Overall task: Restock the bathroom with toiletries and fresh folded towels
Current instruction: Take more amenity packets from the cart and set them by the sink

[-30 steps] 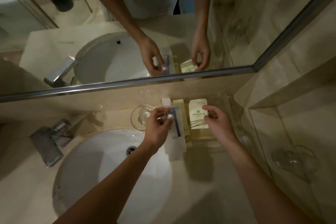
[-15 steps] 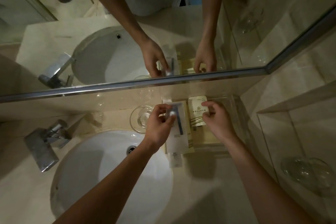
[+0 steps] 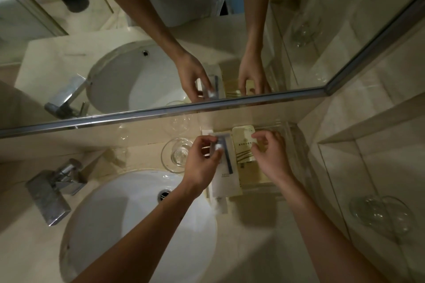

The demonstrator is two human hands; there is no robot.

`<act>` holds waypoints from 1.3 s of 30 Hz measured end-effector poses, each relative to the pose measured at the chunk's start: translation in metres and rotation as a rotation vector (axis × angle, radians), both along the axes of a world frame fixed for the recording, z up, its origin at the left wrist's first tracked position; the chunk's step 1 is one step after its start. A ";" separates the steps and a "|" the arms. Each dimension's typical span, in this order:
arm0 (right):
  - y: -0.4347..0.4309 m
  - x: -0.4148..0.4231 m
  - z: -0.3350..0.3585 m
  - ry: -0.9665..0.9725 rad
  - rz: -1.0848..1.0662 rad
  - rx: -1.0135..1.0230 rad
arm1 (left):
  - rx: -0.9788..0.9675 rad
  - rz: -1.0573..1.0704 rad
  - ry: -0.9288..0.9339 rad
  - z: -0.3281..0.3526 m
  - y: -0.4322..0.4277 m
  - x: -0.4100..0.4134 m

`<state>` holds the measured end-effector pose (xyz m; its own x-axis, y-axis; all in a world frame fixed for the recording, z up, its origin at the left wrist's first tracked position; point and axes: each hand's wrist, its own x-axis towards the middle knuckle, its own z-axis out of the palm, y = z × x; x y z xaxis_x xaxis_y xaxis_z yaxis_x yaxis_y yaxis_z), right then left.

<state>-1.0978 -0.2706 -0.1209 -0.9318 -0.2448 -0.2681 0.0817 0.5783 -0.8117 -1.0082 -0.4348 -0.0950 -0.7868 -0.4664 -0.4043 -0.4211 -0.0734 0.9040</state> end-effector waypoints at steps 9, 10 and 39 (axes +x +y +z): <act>0.016 0.016 0.017 -0.147 0.039 -0.182 | 0.002 -0.063 0.025 -0.005 0.027 -0.023; 0.018 0.016 0.016 -0.152 0.024 -0.190 | 0.013 -0.065 0.017 -0.007 0.031 -0.026; 0.038 -0.035 -0.020 -0.121 -0.189 -0.063 | 0.099 -0.144 -0.043 -0.022 0.035 -0.050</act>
